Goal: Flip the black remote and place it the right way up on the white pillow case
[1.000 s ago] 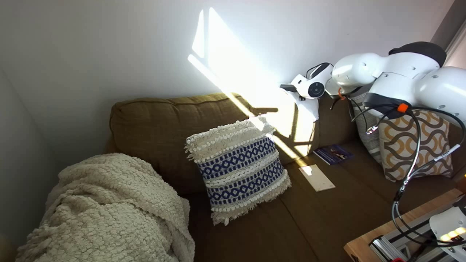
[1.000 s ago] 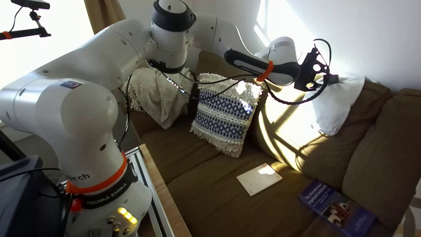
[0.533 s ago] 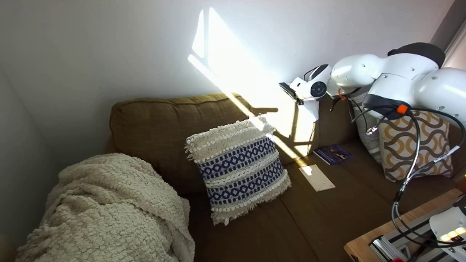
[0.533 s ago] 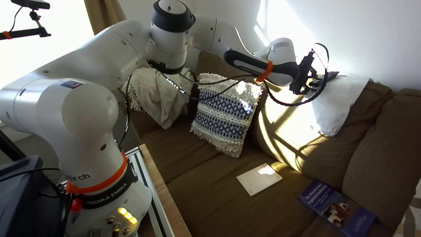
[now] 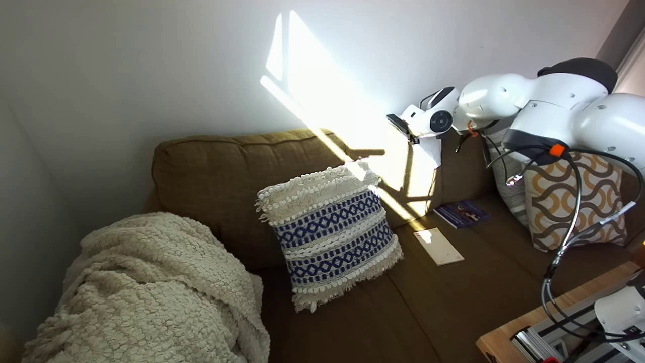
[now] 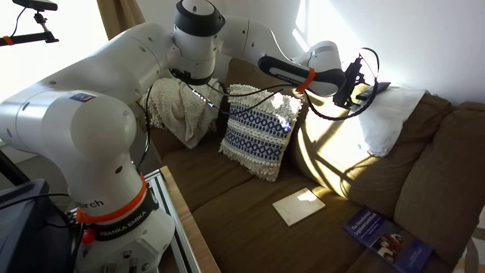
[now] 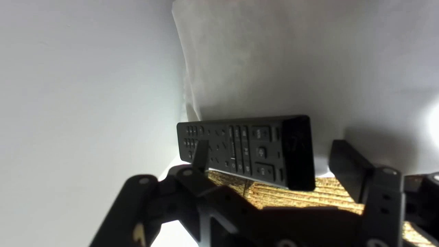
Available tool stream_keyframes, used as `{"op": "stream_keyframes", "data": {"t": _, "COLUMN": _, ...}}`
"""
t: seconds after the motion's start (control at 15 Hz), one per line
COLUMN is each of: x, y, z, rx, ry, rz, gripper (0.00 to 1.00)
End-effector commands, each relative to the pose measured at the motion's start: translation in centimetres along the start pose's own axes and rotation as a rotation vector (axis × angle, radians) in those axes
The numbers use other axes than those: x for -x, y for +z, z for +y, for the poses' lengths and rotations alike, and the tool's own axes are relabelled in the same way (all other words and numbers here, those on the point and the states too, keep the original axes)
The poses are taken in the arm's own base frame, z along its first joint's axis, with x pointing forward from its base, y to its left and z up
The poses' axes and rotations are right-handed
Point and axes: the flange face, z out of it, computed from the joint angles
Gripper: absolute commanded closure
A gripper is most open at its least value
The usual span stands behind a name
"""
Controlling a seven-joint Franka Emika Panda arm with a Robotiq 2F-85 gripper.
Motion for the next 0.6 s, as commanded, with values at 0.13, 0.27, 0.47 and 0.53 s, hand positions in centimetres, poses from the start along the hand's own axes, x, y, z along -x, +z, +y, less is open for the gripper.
{"op": "stream_keyframes", "data": {"t": 0.13, "x": 2.2, "y": -1.0, "z": 1.3, "rx": -0.052, "ry": 0.146, "rz": 0.003, "gripper": 0.00}}
{"op": "stream_keyframes", "data": {"t": 0.27, "x": 3.4, "y": -1.8, "z": 1.7, "rx": -0.087, "ry": 0.220, "rz": -0.001, "gripper": 0.00}}
{"op": "stream_keyframes", "data": {"t": 0.47, "x": 5.5, "y": -3.3, "z": 2.7, "rx": -0.147, "ry": 0.308, "rz": 0.026, "gripper": 0.00}}
{"op": "stream_keyframes", "data": {"t": 0.53, "x": 6.2, "y": -3.9, "z": 3.1, "rx": -0.168, "ry": 0.340, "rz": 0.040, "gripper": 0.00}}
